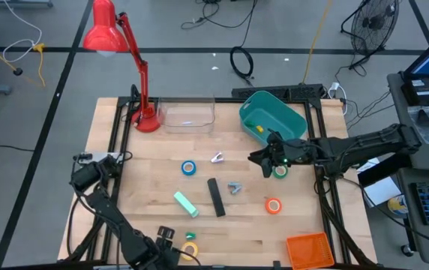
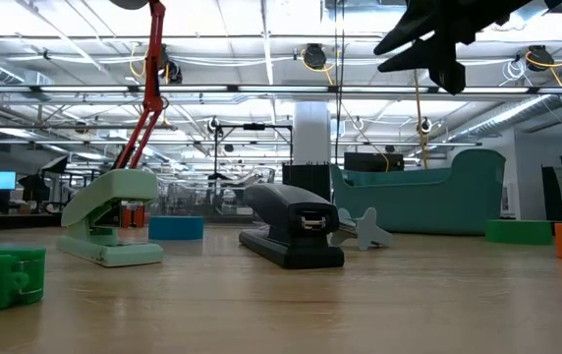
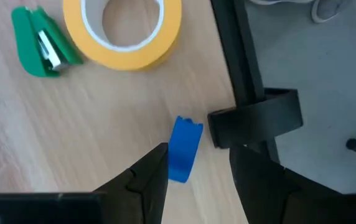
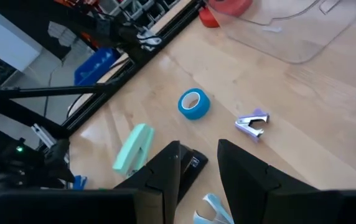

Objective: Pick and place Stapler, Stapler remover, tape
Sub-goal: Put the blue stapler into the green bin

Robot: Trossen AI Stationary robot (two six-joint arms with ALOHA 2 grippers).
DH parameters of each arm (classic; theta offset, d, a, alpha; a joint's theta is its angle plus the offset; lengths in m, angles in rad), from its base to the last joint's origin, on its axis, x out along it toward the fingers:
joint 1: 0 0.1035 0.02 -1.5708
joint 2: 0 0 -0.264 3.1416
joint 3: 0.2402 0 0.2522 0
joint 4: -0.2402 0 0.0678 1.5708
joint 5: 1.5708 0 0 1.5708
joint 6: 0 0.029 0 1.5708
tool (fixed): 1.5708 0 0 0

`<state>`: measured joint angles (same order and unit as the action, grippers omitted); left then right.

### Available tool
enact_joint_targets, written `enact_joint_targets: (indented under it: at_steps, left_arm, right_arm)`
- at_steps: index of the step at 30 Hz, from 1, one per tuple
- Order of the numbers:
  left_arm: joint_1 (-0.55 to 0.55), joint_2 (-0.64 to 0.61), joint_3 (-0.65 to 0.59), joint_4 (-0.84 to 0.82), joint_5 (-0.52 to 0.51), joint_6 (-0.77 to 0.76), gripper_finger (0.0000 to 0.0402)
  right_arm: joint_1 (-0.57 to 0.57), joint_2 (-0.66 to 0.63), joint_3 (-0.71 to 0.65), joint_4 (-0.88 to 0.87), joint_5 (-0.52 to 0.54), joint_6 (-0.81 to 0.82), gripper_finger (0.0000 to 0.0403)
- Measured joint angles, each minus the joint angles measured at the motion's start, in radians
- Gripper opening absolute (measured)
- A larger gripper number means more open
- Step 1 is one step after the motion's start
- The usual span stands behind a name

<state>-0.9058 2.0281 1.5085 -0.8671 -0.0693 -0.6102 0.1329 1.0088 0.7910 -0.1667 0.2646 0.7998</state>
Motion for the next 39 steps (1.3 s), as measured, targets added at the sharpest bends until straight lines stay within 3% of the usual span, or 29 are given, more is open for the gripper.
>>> enact_joint_targets:
  at_steps: [39]
  left_arm:
    - [0.011, 0.0, -0.06, 0.009, 0.016, -0.052, 0.0175]
  right_arm:
    - [0.033, 0.0, 0.0, 0.036, 0.049, -0.003, 0.01]
